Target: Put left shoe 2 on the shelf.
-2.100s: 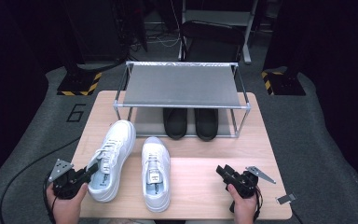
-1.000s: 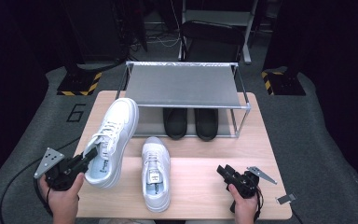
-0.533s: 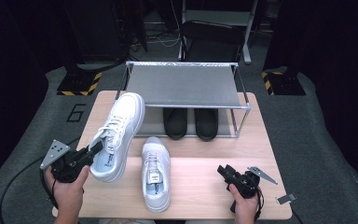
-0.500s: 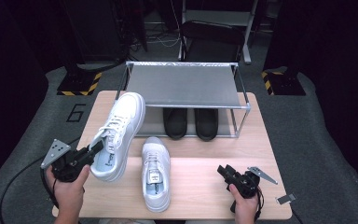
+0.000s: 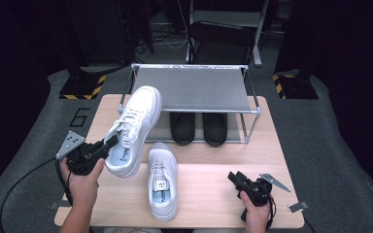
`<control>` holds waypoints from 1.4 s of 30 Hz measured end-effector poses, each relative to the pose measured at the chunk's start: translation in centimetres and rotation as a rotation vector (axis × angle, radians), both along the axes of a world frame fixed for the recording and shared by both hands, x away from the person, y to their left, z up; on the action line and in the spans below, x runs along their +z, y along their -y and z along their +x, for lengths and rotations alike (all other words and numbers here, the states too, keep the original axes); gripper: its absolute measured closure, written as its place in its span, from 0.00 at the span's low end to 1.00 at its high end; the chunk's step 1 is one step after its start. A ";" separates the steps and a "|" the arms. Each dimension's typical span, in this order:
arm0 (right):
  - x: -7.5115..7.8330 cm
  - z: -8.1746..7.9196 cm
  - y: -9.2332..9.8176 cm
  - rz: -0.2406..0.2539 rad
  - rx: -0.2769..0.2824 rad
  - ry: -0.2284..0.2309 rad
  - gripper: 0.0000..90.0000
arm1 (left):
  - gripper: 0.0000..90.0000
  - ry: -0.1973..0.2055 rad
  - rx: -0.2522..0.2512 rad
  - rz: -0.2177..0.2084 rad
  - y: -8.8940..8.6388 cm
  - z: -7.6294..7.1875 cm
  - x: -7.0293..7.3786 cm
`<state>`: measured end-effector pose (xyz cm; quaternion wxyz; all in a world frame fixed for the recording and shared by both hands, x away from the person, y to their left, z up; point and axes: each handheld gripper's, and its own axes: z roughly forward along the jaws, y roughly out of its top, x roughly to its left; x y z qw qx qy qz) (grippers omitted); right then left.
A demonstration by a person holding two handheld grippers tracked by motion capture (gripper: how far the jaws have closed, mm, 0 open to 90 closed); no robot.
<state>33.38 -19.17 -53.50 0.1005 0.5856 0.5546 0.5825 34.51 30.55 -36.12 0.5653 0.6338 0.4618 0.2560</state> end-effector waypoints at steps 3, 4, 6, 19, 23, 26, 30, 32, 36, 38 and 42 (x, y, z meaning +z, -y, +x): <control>0.0 0.0 0.1 0.001 -0.003 0.000 0.56 | 0.91 0.001 -0.006 0.008 0.6 0.6 0.4; 0.0 -0.1 0.1 0.001 -0.006 -0.002 0.56 | 0.91 0.003 -0.007 0.009 0.9 0.9 0.5; 0.1 -0.1 0.1 0.006 -0.009 0.001 0.56 | 0.91 0.004 -0.013 0.010 1.3 1.4 0.8; 0.1 -0.2 0.2 0.011 -0.016 0.003 0.56 | 0.91 0.012 -0.031 0.033 4.3 5.2 2.3; 0.1 -0.3 0.3 0.018 -0.013 0.003 0.56 | 0.91 0.007 -0.032 0.041 5.3 6.5 2.7; 0.0 -0.4 0.3 0.021 -0.015 0.003 0.56 | 0.91 0.002 -0.033 0.048 6.1 7.5 3.0; 0.0 -0.5 0.4 0.016 -0.016 -0.001 0.56 | 0.91 0.001 -0.031 0.049 7.1 8.7 3.4; 0.1 -0.6 0.4 0.025 -0.017 0.003 0.56 | 0.91 -0.005 -0.034 0.054 7.5 9.3 3.6; 0.0 -0.7 0.7 0.032 -0.026 0.003 0.56 | 0.91 -0.015 -0.027 0.048 8.4 10.4 4.0; 0.0 -0.8 0.8 0.034 -0.029 -0.001 0.56 | 0.91 -0.019 -0.027 0.049 8.7 10.9 4.2; 0.0 -1.0 1.0 0.037 -0.038 0.012 0.56 | 0.91 -0.022 -0.024 0.030 9.2 12.0 4.5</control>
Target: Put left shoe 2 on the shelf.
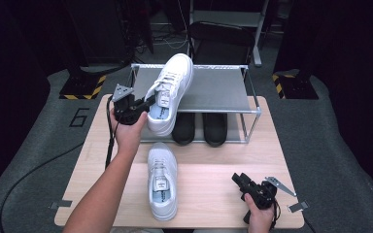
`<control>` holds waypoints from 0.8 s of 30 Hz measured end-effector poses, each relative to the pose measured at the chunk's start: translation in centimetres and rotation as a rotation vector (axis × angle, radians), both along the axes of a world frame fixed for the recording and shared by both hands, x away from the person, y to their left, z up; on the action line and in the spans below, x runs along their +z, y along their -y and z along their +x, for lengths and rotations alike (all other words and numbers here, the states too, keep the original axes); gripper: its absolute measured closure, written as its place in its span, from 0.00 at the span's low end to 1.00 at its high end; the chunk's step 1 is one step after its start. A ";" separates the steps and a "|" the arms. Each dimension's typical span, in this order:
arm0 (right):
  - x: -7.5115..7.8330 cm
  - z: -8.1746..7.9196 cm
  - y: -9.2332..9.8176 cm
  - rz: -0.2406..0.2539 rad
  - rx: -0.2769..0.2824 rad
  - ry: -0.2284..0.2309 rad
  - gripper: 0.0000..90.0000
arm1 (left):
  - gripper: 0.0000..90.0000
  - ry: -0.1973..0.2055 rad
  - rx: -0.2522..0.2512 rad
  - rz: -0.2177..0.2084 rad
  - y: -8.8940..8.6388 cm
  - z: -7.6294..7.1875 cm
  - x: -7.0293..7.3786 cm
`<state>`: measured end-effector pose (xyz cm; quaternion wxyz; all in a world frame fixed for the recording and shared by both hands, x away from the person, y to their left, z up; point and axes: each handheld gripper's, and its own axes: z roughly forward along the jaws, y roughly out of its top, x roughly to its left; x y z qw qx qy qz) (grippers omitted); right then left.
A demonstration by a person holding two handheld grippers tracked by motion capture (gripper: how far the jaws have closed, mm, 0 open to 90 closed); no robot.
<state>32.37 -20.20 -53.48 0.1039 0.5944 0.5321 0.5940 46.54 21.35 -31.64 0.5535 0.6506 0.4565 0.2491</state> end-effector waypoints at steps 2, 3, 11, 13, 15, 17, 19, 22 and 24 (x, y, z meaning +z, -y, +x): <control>0.0 -0.1 0.1 0.006 -0.006 -0.005 0.56 | 0.91 -0.001 0.005 -0.008 0.2 0.5 0.1; 0.0 -0.2 0.2 0.005 -0.009 -0.009 0.56 | 0.91 -0.003 0.009 -0.009 0.4 0.8 0.2; -0.1 -0.6 0.5 0.004 -0.034 -0.006 0.56 | 0.91 -0.006 0.024 -0.005 1.8 2.9 0.6; -0.1 -0.7 0.6 -0.002 -0.031 -0.001 0.56 | 0.91 -0.009 0.031 0.001 2.1 3.5 0.7; -0.1 -0.8 0.6 -0.001 -0.037 -0.002 0.56 | 0.91 -0.022 0.037 -0.014 2.4 4.1 0.8; -0.1 -0.9 0.8 -0.001 -0.041 -0.001 0.56 | 0.91 -0.041 0.048 -0.032 2.7 4.5 0.9; -0.1 -1.0 0.9 0.004 -0.047 0.006 0.56 | 0.91 -0.040 0.054 -0.023 3.1 4.9 1.0; -0.1 -1.2 1.1 0.009 -0.055 0.004 0.56 | 0.91 -0.044 0.058 -0.016 3.6 5.6 1.3; -0.1 -1.4 1.2 0.012 -0.061 0.003 0.56 | 0.91 -0.043 0.059 -0.003 3.9 6.0 1.6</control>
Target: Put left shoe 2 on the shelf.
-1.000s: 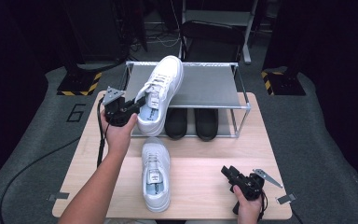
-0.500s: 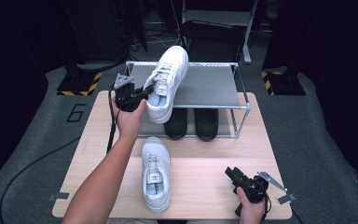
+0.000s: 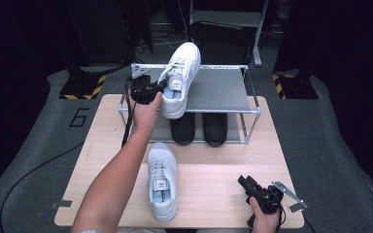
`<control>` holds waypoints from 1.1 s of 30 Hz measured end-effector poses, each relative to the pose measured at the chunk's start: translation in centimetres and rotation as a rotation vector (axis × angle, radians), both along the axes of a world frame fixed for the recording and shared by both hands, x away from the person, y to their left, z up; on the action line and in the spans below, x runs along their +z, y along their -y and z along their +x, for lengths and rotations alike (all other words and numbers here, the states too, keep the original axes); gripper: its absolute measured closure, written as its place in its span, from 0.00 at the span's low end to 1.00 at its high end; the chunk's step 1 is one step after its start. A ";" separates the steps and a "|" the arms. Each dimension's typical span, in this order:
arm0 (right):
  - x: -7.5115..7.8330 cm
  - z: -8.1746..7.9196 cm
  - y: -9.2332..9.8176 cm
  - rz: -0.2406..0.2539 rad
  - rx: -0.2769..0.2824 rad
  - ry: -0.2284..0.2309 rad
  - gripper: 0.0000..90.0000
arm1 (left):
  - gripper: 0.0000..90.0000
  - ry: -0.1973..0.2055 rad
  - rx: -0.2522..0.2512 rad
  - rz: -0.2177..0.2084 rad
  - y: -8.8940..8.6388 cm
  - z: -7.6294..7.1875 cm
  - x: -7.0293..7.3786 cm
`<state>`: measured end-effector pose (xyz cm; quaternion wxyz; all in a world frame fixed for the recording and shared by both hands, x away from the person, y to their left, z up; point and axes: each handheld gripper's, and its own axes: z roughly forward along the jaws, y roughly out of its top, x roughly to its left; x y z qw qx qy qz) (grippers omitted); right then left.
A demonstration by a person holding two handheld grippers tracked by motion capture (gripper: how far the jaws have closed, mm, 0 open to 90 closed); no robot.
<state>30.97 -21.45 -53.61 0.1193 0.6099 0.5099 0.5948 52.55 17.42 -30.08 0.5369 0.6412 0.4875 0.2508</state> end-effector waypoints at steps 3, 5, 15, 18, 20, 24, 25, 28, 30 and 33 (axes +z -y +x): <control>-0.1 -0.2 0.0 0.007 -0.006 -0.001 0.56 | 0.91 -0.006 0.009 0.007 0.6 0.7 0.3; -0.1 -0.3 0.1 -0.002 -0.007 -0.002 0.56 | 0.91 -0.010 0.018 0.009 1.1 1.2 0.4; -0.3 -1.0 0.7 0.014 -0.025 -0.007 0.56 | 0.91 -0.098 0.068 -0.013 3.1 3.5 0.0; -0.3 -1.0 0.8 0.010 -0.028 -0.008 0.56 | 0.91 -0.123 0.078 -0.011 3.6 3.9 -0.1; -0.3 -1.1 0.9 0.013 -0.028 -0.001 0.56 | 0.91 -0.126 0.086 0.012 3.9 4.2 -0.1; -0.2 -1.2 1.2 0.022 -0.037 0.001 0.56 | 0.91 -0.169 0.115 -0.008 4.0 4.7 -0.1; -0.1 -1.2 1.3 0.025 -0.040 0.004 0.56 | 0.91 -0.178 0.117 -0.006 4.0 4.9 -0.1; -0.1 -1.2 1.4 0.031 -0.042 0.004 0.56 | 0.91 -0.196 0.129 -0.008 4.1 5.3 -0.2; -0.1 -1.2 1.4 0.034 -0.040 0.007 0.56 | 0.91 -0.219 0.131 -0.011 4.1 5.6 -0.1; 0.0 -1.2 1.3 0.026 -0.036 0.006 0.56 | 0.90 -0.232 0.131 0.001 4.1 6.0 -0.2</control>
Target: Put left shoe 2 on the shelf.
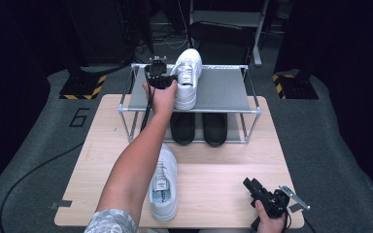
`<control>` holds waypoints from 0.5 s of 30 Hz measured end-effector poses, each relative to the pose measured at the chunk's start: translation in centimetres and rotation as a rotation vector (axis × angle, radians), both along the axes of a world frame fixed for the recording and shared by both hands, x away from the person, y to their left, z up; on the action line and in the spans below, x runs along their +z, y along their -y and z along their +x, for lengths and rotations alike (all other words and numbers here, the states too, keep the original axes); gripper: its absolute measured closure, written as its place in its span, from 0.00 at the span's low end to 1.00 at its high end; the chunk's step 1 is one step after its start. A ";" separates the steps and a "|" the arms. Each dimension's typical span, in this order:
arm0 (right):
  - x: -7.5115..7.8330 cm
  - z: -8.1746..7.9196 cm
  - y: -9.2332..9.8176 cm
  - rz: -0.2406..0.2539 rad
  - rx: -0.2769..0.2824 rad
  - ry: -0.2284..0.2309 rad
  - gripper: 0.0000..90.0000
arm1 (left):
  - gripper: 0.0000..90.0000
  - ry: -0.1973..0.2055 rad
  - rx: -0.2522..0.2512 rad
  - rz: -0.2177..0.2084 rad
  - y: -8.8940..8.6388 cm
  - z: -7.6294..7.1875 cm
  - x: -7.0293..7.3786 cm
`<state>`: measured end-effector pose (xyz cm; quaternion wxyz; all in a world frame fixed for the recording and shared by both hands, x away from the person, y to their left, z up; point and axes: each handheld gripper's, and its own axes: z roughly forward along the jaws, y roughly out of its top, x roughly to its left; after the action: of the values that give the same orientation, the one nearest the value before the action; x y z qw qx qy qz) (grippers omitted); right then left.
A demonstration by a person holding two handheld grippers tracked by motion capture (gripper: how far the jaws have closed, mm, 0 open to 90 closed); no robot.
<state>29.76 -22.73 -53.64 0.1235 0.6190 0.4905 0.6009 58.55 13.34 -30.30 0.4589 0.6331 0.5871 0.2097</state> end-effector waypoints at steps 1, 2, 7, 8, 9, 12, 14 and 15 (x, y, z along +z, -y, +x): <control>0.0 0.0 0.0 0.002 -0.001 0.002 0.56 | 0.90 -0.010 -0.002 0.004 0.1 0.1 0.0; 0.0 0.0 0.0 -0.001 -0.003 0.002 0.56 | 0.90 -0.019 -0.001 -0.005 0.1 0.2 0.0; 0.0 0.0 0.0 0.010 -0.002 -0.004 0.56 | 0.89 -0.045 -0.009 0.008 0.2 0.9 -0.1; 0.0 0.0 0.0 0.010 -0.002 -0.002 0.56 | 0.89 -0.055 -0.018 0.023 0.3 1.0 0.0; 0.0 0.0 0.0 0.007 -0.001 -0.003 0.56 | 0.88 -0.062 -0.030 0.039 0.4 1.2 0.2; 0.0 0.0 0.0 0.017 0.001 0.004 0.56 | 0.86 -0.059 -0.045 0.062 0.6 1.3 0.4; 0.0 0.1 0.0 0.017 0.002 0.005 0.56 | 0.84 -0.056 -0.047 0.056 0.7 1.4 0.3; 0.0 0.1 0.0 0.008 0.005 0.004 0.56 | 0.81 -0.064 -0.058 0.049 0.5 1.4 0.4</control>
<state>29.81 -22.78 -53.67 0.1205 0.6170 0.4892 0.6046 59.98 12.79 -29.91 0.4299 0.6672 0.5777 0.1902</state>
